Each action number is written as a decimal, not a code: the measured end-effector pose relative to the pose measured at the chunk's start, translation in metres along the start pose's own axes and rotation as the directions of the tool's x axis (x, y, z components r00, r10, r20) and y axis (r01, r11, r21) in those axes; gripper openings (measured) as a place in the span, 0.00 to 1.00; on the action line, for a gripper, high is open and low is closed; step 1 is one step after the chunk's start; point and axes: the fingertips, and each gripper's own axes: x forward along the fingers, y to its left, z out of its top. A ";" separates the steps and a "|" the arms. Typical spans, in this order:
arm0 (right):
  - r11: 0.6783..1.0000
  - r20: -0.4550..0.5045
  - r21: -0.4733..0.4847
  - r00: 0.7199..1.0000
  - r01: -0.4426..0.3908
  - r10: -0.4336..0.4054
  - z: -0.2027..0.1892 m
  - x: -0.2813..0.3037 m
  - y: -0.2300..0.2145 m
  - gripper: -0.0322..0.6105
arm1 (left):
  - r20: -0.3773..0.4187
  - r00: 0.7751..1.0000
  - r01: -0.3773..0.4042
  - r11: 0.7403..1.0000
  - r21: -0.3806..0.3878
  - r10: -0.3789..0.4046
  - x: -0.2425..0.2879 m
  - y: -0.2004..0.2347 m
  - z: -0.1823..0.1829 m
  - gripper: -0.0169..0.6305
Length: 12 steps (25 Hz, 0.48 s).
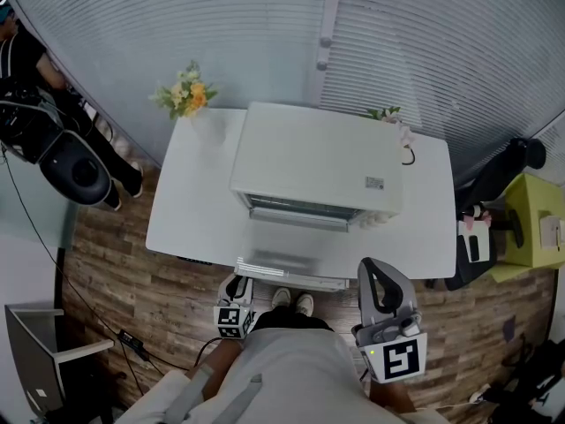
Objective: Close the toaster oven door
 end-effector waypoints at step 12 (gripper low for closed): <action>0.999 0.027 -0.039 1.000 -0.011 0.012 0.001 -0.003 -0.003 0.06 | 0.065 0.998 -0.018 0.999 -0.030 0.020 -0.005 -0.002 0.028 0.15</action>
